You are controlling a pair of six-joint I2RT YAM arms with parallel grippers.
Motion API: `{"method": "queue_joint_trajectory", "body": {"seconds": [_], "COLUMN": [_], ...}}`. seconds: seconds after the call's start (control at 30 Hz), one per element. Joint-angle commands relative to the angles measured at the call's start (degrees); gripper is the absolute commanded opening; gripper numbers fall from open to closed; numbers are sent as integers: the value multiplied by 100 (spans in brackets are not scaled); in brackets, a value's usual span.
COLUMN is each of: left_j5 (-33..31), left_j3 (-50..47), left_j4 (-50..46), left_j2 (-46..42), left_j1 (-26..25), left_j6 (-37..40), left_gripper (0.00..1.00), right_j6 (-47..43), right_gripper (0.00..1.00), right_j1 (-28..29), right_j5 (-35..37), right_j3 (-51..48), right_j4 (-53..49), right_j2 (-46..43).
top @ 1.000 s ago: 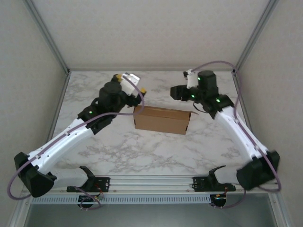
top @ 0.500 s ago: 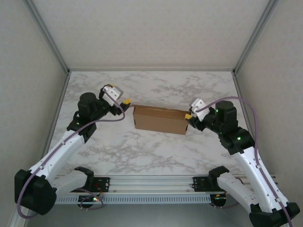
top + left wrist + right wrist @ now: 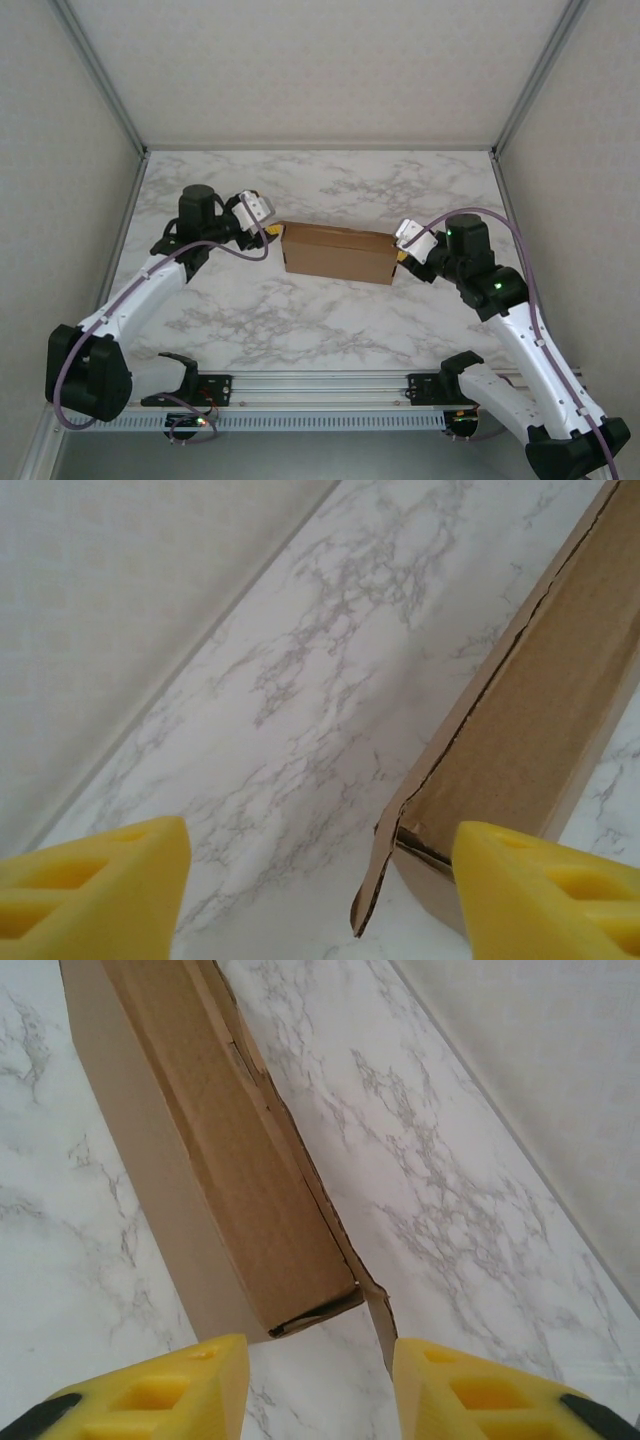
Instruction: Fold the paper box
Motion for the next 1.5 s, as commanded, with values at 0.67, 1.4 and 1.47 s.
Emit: {"method": "queue_joint_trajectory", "body": {"seconds": [0.67,1.4,1.47], "left_j5": [166,191,161], "left_j3": [765,846,830], "left_j4": [-690,-827,-820], "left_j2": [991,1012,985], "left_j1": [-195,-285,-287], "left_j6": [375,501,511], "left_gripper": [32,0,0], "right_j6": [86,-402,-399], "right_gripper": [32,34,32], "right_j1": [-151,-414,-426], "right_j5": [619,258,247], "right_j3": [448,91,11], "right_j4": [-8,27,69], "right_j2": [499,910,898]}}
